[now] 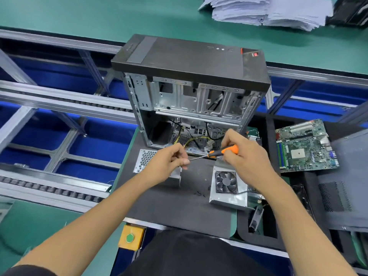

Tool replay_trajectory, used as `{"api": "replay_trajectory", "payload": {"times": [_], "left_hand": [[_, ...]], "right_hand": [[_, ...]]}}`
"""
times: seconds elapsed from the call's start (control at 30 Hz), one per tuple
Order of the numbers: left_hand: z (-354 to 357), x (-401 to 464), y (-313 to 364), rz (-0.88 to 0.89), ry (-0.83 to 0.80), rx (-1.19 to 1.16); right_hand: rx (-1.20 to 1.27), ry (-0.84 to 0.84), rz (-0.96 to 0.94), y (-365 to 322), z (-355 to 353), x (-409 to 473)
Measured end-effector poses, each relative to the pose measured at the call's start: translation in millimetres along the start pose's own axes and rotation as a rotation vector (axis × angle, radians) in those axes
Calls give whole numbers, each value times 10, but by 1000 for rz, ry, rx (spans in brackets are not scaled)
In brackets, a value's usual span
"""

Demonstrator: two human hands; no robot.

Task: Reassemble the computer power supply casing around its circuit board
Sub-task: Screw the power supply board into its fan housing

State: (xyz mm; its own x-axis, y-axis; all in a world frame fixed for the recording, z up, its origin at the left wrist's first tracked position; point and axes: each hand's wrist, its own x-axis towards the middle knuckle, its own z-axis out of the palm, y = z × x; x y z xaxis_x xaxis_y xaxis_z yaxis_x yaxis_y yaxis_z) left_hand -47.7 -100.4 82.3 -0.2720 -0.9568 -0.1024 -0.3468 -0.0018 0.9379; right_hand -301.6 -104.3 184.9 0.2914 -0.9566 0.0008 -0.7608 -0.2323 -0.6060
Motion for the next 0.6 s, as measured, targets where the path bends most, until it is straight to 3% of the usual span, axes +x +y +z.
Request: {"api": "replay_trajectory", "payload": {"times": [0.4, 0.6], "left_hand": [[-313, -174, -68, -22, 76, -212], [-376, -218, -86, 9, 80, -197]], "right_hand": [[-45, -6, -78, -387, 128, 270], [-53, -22, -86, -454, 159, 289]]}}
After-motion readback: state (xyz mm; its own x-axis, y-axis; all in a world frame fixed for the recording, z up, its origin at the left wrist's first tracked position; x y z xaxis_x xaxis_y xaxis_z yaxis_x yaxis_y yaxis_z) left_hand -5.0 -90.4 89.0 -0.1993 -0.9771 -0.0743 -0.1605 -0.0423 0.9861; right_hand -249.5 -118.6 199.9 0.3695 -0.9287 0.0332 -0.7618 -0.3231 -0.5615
